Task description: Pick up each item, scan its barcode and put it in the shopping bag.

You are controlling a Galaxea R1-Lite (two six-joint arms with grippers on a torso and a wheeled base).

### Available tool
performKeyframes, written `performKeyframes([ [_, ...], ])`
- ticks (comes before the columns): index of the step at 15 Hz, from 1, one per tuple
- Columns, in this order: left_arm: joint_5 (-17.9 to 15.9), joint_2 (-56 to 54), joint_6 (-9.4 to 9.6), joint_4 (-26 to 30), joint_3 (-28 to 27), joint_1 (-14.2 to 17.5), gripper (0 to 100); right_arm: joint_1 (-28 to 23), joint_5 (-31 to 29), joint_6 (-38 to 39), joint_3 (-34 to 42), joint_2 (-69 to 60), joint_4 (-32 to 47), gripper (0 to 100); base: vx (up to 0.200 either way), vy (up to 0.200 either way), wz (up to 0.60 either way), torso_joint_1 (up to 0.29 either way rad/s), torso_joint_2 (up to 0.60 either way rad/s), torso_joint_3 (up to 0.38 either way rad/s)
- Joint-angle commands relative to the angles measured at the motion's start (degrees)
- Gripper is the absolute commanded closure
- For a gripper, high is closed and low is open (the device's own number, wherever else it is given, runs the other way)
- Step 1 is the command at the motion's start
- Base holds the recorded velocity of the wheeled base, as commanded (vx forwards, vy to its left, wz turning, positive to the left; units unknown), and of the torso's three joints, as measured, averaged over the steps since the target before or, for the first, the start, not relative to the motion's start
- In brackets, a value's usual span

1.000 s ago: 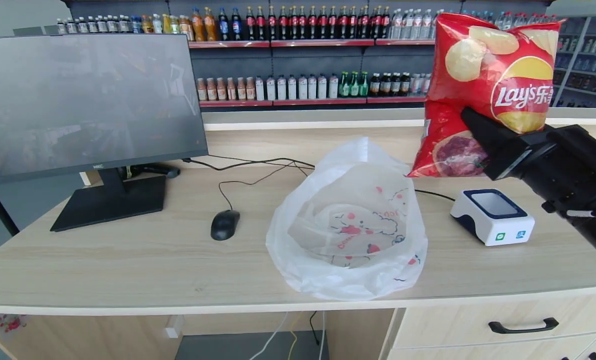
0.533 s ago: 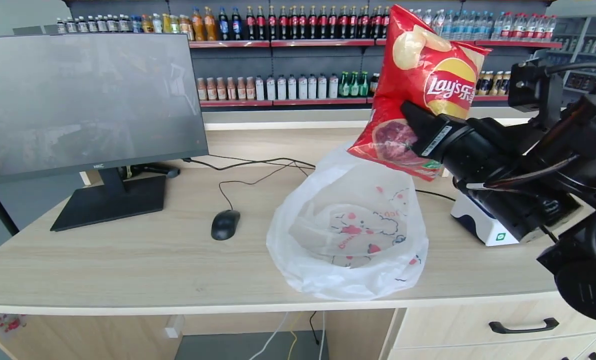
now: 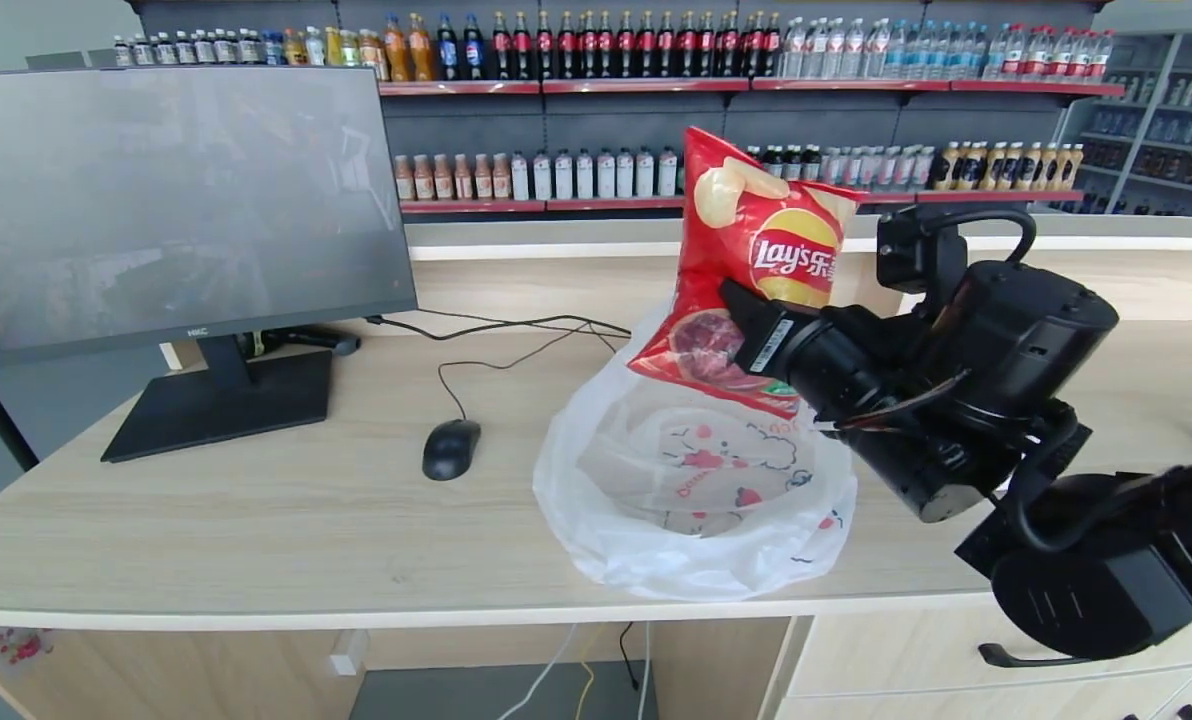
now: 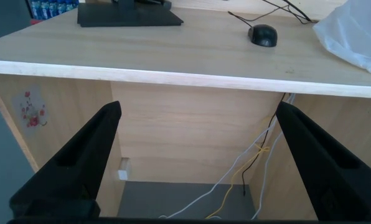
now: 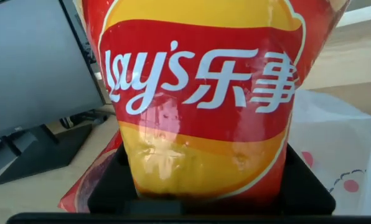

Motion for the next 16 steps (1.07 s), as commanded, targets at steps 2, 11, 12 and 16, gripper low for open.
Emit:
performKeyframes([
  [2, 0.0, 0.0, -0.02, 0.0, 0.0, 0.0, 0, 1.3, -0.3, 0.0, 2.7, 0.3, 0.0, 100, 0.0, 0.0, 0.0, 0.0, 0.0, 0.0],
  [11, 0.0, 0.0, -0.02, 0.0, 0.0, 0.0, 0, -0.5, 0.0, -1.1, 13.3, -2.3, -2.1, 100, 0.0, 0.0, 0.0, 0.0, 0.0, 0.0],
  [12, 0.0, 0.0, -0.02, 0.0, 0.0, 0.0, 0, -0.7, 0.3, -1.1, 13.7, -2.6, -2.0, 100, 0.0, 0.0, 0.0, 0.0, 0.0, 0.0],
  [16, 0.0, 0.0, -0.02, 0.0, 0.0, 0.0, 0, -0.7, 1.2, -1.1, 17.1, -2.5, -2.2, 100, 0.0, 0.0, 0.0, 0.0, 0.0, 0.0],
])
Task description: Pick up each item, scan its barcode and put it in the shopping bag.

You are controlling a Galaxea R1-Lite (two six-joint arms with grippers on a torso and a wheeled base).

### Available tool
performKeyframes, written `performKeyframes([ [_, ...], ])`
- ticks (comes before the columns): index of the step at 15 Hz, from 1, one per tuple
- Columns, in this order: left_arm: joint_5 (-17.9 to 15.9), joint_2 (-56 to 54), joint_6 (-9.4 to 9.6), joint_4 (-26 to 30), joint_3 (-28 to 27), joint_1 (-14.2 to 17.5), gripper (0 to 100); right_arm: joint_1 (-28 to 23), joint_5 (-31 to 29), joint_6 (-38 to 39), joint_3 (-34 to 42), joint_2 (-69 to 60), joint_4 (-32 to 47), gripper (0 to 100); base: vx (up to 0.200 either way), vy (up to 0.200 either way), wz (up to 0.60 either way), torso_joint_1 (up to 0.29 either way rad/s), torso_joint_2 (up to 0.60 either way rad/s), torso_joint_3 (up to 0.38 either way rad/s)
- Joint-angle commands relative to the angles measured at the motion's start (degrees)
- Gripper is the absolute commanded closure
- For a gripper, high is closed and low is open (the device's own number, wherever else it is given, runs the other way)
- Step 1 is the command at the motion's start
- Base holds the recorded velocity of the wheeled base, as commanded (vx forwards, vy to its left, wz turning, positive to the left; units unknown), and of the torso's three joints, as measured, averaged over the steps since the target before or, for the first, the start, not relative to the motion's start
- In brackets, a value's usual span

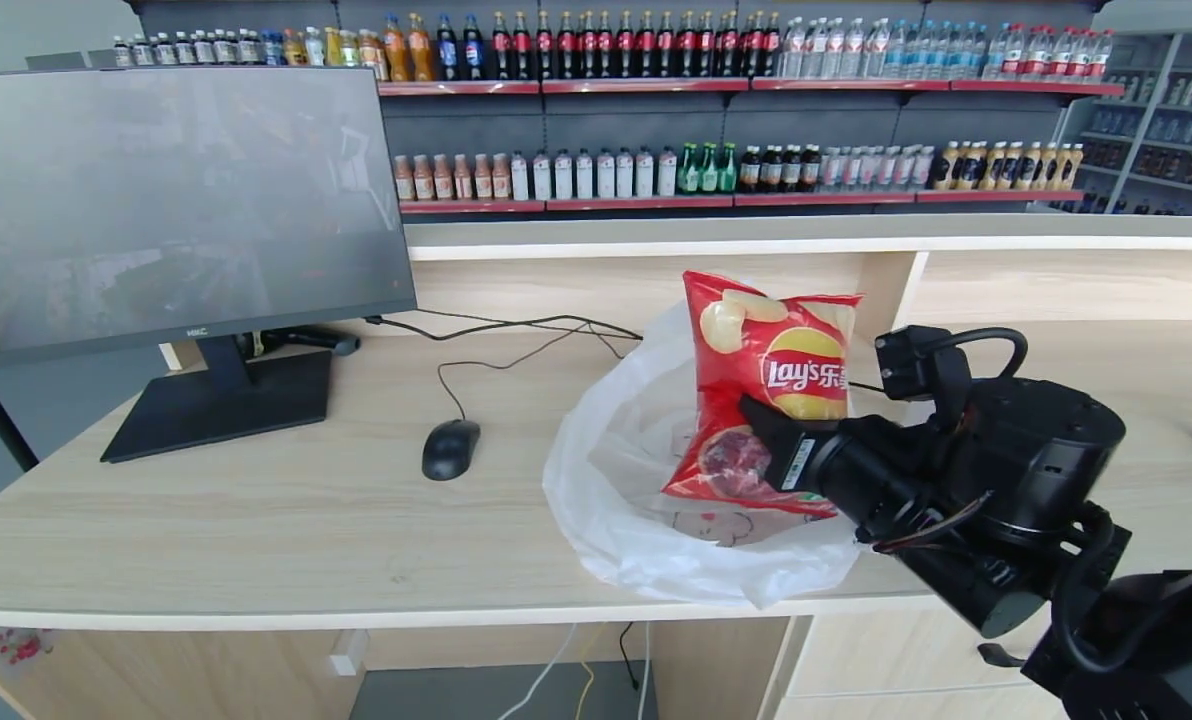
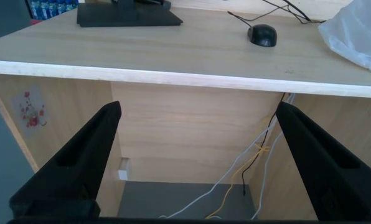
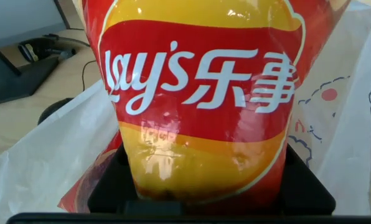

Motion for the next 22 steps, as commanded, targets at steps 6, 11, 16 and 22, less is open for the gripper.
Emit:
performKeyframes([
  [6, 0.0, 0.0, -0.04, 0.0, 0.0, 0.0, 0, -0.1, 0.4, -0.2, 0.5, 1.2, -0.1, 100, 0.0, 0.0, 0.0, 0.0, 0.0, 0.0],
  [11, 0.0, 0.0, -0.04, 0.0, 0.0, 0.0, 0, -0.1, 1.4, -0.5, 1.8, 2.4, -0.1, 100, 0.0, 0.0, 0.0, 0.0, 0.0, 0.0],
  [16, 0.0, 0.0, -0.04, 0.0, 0.0, 0.0, 0, -0.4, 2.0, -0.8, 3.8, 2.7, -1.6, 100, 0.0, 0.0, 0.0, 0.0, 0.0, 0.0],
  [22, 0.0, 0.0, -0.04, 0.0, 0.0, 0.0, 0, -0.5, 3.3, -2.6, 5.2, 2.7, -2.2, 0, 0.0, 0.0, 0.0, 0.0, 0.0, 0.0],
])
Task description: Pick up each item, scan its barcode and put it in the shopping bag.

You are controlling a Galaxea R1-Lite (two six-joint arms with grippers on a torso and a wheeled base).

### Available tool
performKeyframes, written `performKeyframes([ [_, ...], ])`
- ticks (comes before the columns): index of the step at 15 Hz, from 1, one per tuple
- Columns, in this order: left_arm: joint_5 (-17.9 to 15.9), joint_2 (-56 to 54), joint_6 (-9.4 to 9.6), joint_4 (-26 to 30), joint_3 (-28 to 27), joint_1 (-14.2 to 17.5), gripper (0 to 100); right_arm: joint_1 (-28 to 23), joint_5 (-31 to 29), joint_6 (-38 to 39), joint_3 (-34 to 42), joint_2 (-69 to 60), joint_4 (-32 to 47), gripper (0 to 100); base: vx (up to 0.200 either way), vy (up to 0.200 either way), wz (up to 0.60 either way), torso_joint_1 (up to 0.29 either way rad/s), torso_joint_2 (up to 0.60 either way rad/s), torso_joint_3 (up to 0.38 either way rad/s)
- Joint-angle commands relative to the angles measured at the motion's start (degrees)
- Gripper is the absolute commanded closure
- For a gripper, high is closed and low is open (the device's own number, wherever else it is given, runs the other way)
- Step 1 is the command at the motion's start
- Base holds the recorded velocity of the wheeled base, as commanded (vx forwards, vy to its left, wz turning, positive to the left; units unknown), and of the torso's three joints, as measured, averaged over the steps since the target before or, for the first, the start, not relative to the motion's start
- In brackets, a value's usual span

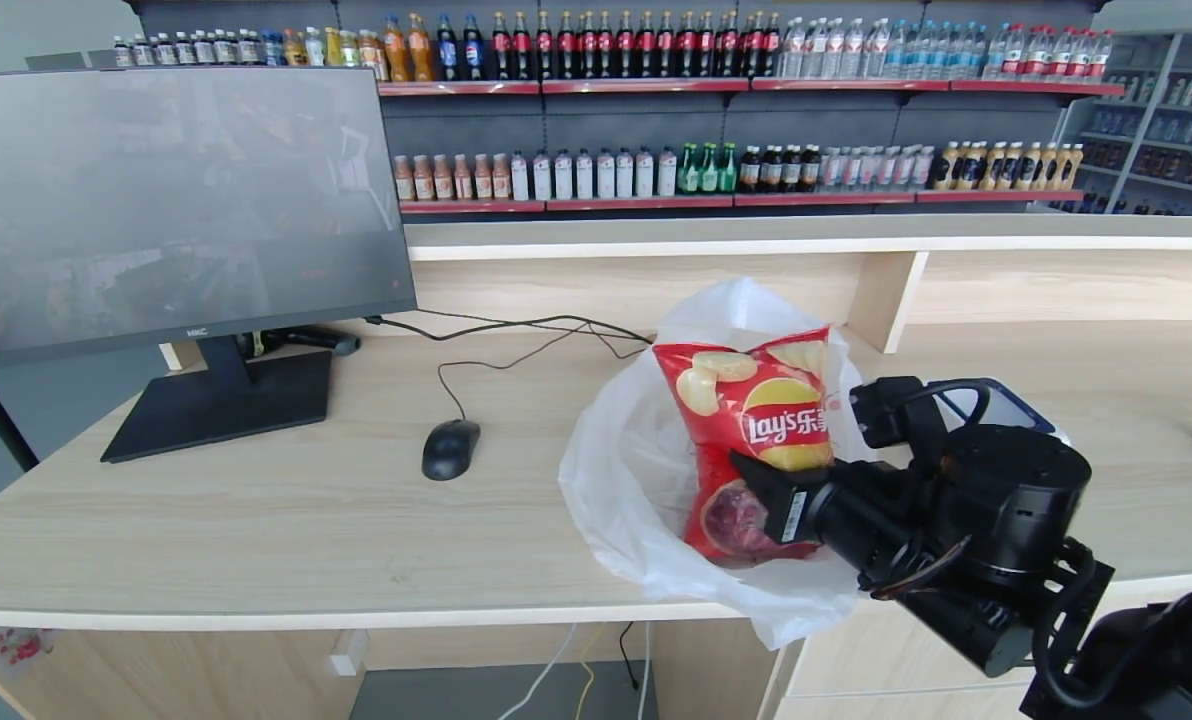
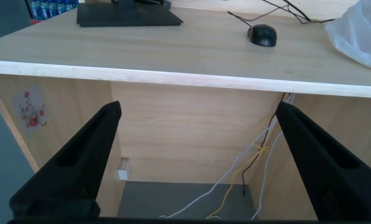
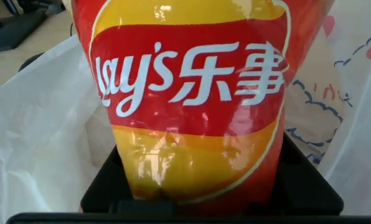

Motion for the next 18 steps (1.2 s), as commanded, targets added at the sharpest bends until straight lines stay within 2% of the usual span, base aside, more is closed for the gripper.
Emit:
performKeyframes([
  [1, 0.0, 0.0, -0.02, 0.0, 0.0, 0.0, 0, 0.1, 1.1, -0.7, 0.5, 0.1, -0.2, 0, 0.0, 0.0, 0.0, 0.0, 0.0, 0.0],
  [14, 0.0, 0.0, -0.02, 0.0, 0.0, 0.0, 0, -0.5, 1.6, -2.0, 0.9, -4.6, -2.5, 0, 0.0, 0.0, 0.0, 0.0, 0.0, 0.0],
  [16, 0.0, 0.0, -0.02, 0.0, 0.0, 0.0, 0, -0.7, 1.5, -2.9, -0.6, -6.2, -2.4, 0, 0.0, 0.0, 0.0, 0.0, 0.0, 0.0],
  [18, 0.0, 0.0, -0.02, 0.0, 0.0, 0.0, 0, -3.6, 1.6, -5.8, -4.6, -7.1, -1.7, 0, 0.0, 0.0, 0.0, 0.0, 0.0, 0.0],
])
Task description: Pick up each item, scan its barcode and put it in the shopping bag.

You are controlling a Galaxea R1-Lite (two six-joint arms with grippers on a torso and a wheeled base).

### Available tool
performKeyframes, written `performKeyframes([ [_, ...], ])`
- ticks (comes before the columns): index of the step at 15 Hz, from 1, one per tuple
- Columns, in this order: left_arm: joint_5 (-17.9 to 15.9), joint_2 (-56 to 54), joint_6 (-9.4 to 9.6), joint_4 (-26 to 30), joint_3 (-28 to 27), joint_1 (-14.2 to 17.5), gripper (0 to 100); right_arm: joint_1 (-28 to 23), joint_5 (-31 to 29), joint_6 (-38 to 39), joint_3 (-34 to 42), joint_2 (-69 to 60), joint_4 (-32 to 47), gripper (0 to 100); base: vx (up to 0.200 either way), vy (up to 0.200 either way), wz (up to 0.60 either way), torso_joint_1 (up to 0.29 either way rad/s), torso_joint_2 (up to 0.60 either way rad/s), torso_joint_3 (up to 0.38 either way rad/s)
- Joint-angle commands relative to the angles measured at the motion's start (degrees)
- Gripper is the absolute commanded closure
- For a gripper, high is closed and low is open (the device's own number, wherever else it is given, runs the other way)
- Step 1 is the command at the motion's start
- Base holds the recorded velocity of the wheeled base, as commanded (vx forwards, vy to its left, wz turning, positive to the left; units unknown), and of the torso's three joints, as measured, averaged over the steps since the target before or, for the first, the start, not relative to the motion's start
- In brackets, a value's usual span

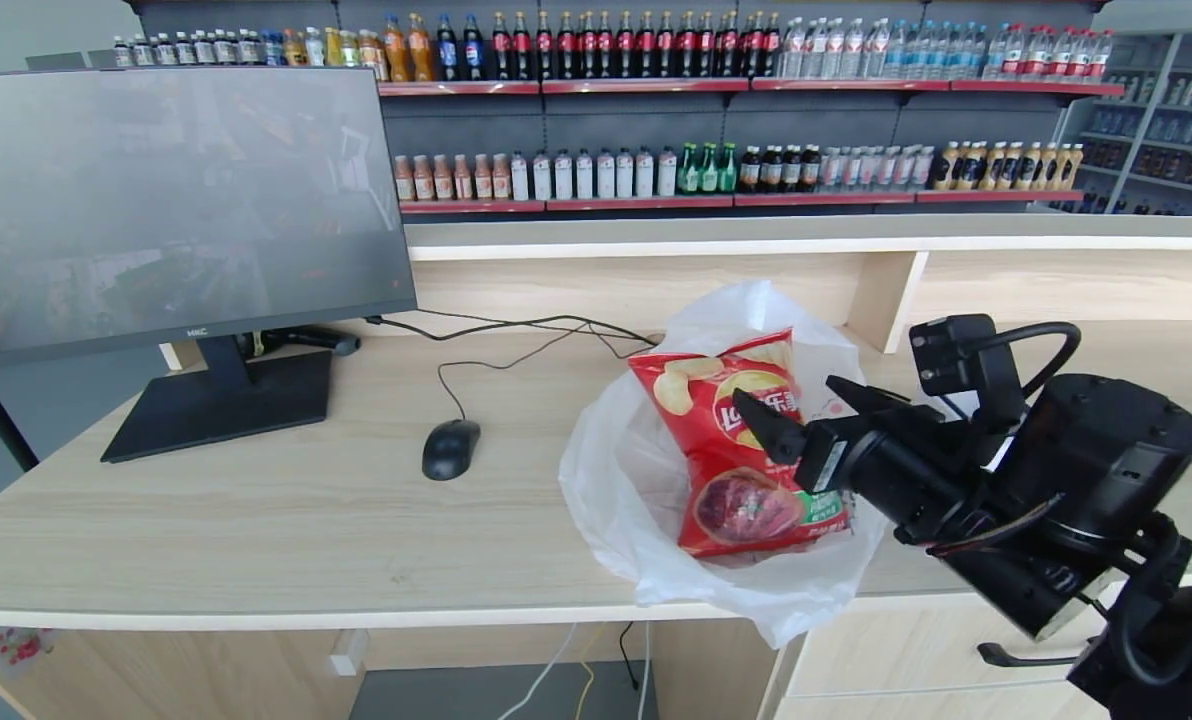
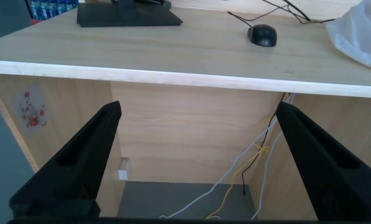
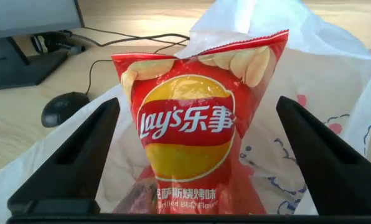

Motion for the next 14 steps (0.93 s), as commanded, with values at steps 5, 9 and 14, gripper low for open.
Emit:
performKeyframes([
  [5, 0.0, 0.0, -0.02, 0.0, 0.0, 0.0, 0, -5.1, 2.3, -7.7, -4.0, 5.4, 0.9, 0, 0.0, 0.0, 0.0, 0.0, 0.0, 0.0],
  [9, 0.0, 0.0, -0.02, 0.0, 0.0, 0.0, 0, -7.4, 2.5, -8.0, -5.7, 11.9, 0.9, 0, 0.0, 0.0, 0.0, 0.0, 0.0, 0.0],
  [14, 0.0, 0.0, -0.02, 0.0, 0.0, 0.0, 0, -8.3, 2.5, -8.5, -6.7, 14.6, 0.7, 0, 0.0, 0.0, 0.0, 0.0, 0.0, 0.0],
])
